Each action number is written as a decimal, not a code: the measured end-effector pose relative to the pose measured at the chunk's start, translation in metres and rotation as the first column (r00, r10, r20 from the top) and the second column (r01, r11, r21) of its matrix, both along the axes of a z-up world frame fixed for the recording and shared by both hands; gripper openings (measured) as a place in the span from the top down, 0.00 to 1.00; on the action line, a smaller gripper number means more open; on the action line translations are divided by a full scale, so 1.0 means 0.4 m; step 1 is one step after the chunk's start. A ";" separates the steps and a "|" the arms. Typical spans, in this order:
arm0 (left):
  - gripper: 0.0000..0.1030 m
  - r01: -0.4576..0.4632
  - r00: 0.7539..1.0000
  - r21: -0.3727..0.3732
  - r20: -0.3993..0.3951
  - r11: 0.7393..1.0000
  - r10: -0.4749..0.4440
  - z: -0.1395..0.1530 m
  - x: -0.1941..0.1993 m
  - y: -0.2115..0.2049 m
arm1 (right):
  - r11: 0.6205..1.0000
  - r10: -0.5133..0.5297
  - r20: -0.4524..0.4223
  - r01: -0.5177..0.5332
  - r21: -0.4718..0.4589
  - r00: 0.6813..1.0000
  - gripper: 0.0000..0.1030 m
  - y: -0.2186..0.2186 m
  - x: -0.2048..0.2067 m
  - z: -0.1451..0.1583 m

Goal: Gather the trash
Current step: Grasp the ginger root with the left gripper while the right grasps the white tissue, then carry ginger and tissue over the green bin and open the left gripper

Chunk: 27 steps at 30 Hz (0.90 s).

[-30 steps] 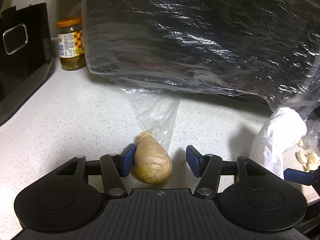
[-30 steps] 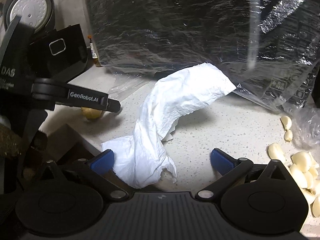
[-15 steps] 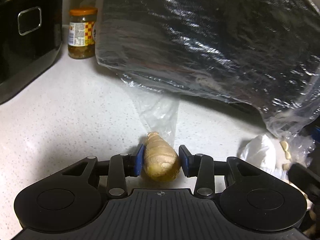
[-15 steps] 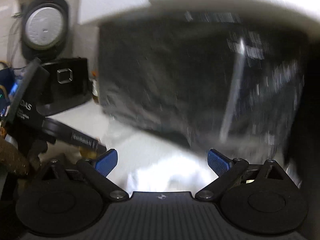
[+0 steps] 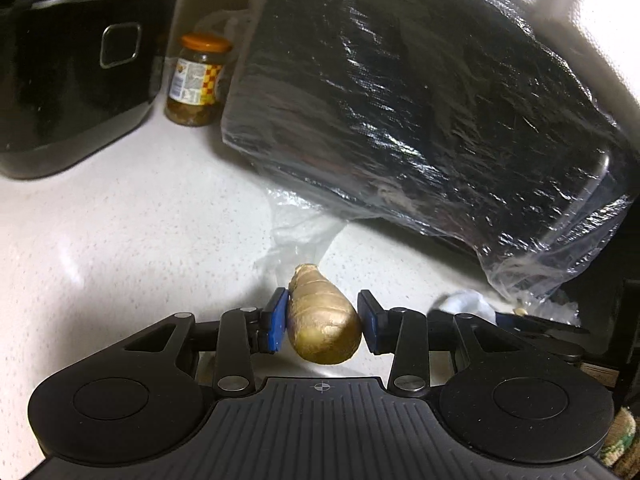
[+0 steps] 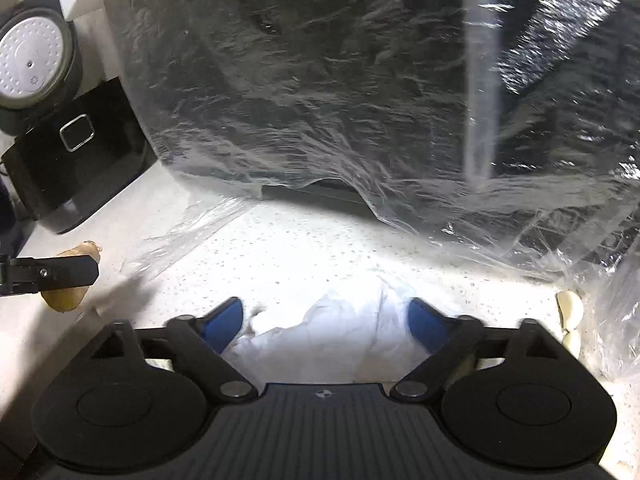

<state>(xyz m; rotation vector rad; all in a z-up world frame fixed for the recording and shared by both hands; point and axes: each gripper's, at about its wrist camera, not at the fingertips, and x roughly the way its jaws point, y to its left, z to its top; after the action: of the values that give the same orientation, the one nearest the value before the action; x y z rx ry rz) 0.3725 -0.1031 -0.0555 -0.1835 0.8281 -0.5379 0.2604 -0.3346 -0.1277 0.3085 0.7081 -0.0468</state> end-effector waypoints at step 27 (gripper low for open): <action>0.59 0.249 0.930 -0.006 -0.279 0.969 -0.240 -0.109 -0.258 0.117 | 0.991 -0.062 -0.147 0.079 0.112 0.987 0.85 0.299 -0.338 0.029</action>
<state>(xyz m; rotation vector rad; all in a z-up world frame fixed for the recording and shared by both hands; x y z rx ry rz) 0.2691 -0.0561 -0.0992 -0.1301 1.1416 -0.7451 0.1251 -0.2148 -0.1161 0.4466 0.8440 -0.0958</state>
